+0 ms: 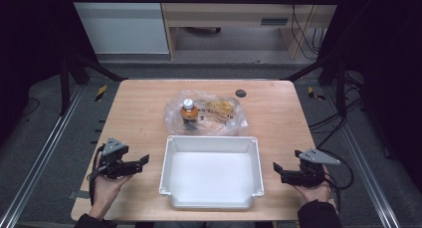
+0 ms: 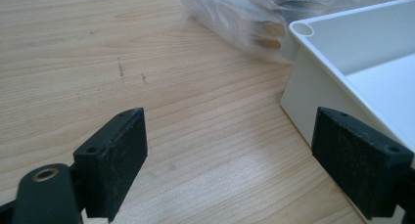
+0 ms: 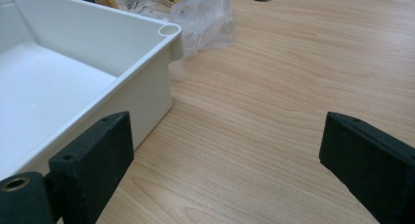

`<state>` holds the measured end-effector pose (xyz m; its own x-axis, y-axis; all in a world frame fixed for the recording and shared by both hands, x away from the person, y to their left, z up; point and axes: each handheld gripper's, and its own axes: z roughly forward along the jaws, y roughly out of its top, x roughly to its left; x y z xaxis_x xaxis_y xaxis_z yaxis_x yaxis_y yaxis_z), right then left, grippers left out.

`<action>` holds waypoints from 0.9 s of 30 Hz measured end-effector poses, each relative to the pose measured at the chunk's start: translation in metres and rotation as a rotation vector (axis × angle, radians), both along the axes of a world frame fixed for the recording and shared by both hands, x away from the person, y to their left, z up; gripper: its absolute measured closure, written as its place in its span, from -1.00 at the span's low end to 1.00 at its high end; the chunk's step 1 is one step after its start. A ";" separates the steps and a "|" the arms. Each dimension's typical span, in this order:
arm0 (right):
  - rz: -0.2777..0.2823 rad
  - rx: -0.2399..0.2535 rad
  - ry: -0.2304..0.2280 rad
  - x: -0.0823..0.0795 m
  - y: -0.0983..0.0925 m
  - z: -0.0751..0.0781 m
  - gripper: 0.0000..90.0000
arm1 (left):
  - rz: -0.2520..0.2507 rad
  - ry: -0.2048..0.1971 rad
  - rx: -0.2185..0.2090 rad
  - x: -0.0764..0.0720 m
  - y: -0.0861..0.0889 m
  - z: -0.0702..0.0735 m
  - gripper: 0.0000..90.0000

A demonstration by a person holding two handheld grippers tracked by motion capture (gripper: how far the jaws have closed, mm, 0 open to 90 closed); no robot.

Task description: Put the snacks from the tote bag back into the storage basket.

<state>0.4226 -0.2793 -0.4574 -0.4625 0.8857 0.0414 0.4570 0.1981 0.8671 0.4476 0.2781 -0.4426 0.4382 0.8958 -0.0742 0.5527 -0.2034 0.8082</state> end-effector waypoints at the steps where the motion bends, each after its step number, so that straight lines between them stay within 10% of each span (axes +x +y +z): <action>1: -0.001 -0.001 0.000 0.000 0.000 0.000 -0.87 | -0.001 -0.001 -0.001 0.000 0.000 0.000 -0.71; 27: -0.011 -0.008 0.006 0.001 0.000 0.000 -0.89 | -0.018 -0.027 -0.036 0.005 -0.006 0.014 -0.70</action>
